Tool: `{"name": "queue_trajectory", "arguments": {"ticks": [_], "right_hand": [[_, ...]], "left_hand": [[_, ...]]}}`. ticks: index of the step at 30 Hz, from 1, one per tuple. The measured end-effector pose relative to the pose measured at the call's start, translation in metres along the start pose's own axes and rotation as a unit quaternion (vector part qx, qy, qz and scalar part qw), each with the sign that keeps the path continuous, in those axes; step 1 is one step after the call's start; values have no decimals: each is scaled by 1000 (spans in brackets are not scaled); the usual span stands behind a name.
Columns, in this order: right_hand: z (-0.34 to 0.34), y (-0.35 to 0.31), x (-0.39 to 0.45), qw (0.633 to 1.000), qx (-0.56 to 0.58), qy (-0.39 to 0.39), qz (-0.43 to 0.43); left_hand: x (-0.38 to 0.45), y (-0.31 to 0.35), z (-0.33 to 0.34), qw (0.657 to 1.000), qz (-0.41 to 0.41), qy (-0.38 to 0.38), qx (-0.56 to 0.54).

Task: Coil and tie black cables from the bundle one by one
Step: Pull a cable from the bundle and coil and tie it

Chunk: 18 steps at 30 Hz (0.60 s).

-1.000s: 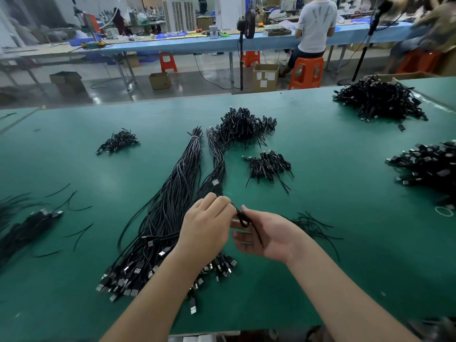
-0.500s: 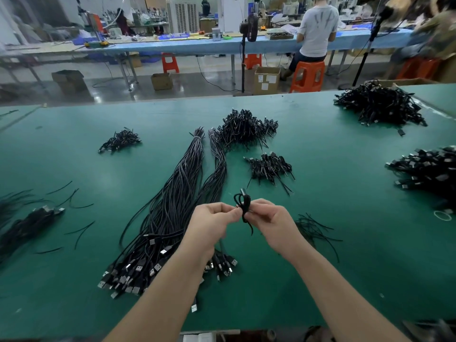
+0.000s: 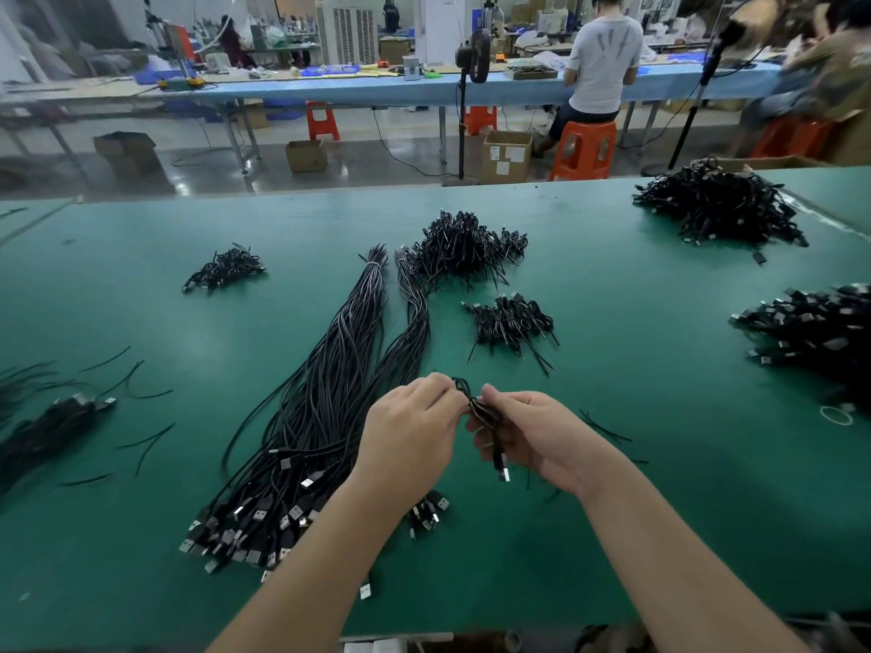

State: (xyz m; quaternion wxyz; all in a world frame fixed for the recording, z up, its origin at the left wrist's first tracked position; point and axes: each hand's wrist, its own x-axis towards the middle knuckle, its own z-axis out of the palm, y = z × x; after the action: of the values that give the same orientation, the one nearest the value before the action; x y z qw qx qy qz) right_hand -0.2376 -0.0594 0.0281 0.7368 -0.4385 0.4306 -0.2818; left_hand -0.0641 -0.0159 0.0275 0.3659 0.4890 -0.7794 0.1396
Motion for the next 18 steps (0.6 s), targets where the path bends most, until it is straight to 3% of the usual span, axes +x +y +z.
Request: {"name": "queue_trajectory", "arguments": {"ticks": [4, 8, 11, 13, 16, 17, 18], "right_hand": [[-2, -3, 3, 999, -24, -12, -45], [2, -1, 4, 994, -17, -9, -107], [5, -1, 3, 987, -49, 18, -152], [6, -1, 3, 976, -92, 46, -193], [12, 0, 1, 956, -121, 78, -255], [12, 0, 1, 948, -141, 89, -270], [12, 1, 0, 940, -166, 98, -282]], "left_hand": [[-2, 0, 1, 999, -30, 9, -27], [-3, 4, 1, 981, -165, 0, -104], [-3, 5, 5, 946, -262, -9, -188], [0, 5, 7, 874, -378, -20, -304], [5, 7, 8, 675, -535, -40, -507], [5, 7, 9, 646, -549, -52, -527], [5, 6, 8, 645, -551, -59, -527]]}}
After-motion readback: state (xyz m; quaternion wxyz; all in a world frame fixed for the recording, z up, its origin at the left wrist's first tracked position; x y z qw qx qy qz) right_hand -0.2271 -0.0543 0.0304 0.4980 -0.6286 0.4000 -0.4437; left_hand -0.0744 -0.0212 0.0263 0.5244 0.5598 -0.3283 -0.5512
